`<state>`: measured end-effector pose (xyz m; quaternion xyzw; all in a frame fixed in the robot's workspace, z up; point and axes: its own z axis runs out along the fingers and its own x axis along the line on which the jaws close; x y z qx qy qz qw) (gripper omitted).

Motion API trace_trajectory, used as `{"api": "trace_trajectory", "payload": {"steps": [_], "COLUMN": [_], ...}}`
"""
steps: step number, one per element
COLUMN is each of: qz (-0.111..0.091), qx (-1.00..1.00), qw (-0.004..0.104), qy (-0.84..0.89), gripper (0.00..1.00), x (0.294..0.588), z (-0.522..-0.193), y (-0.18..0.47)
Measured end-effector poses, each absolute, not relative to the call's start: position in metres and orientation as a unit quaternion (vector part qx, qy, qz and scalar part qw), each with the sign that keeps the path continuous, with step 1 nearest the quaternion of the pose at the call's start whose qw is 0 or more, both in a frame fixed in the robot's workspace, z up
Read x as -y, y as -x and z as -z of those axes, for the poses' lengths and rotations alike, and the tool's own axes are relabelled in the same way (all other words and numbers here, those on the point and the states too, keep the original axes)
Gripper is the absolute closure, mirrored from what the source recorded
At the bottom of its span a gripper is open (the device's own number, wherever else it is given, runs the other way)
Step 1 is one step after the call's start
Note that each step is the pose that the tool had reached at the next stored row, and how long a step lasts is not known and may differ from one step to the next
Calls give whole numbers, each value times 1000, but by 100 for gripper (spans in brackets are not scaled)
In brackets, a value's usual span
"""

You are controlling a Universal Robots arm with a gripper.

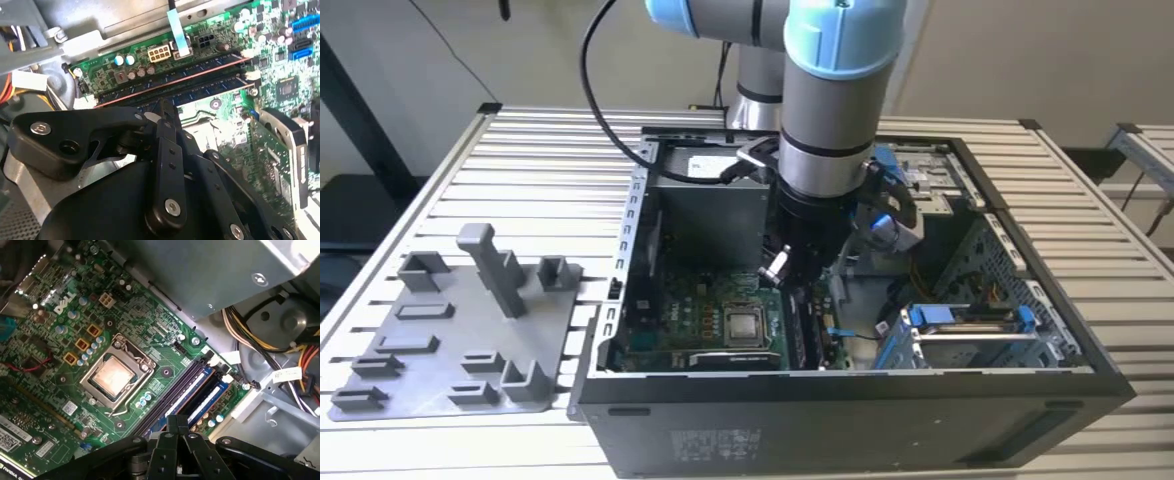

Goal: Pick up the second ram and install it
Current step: 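Press down the second ram until it locks into place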

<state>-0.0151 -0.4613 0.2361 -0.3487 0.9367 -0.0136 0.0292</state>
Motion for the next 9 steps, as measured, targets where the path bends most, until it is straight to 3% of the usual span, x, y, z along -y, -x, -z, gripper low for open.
{"api": "trace_trajectory", "payload": {"steps": [9], "qz": [12], "qx": [-911], "qw": [30], "qy": [412], "gripper": [89], "x": [462], "z": [-235], "y": [16]}}
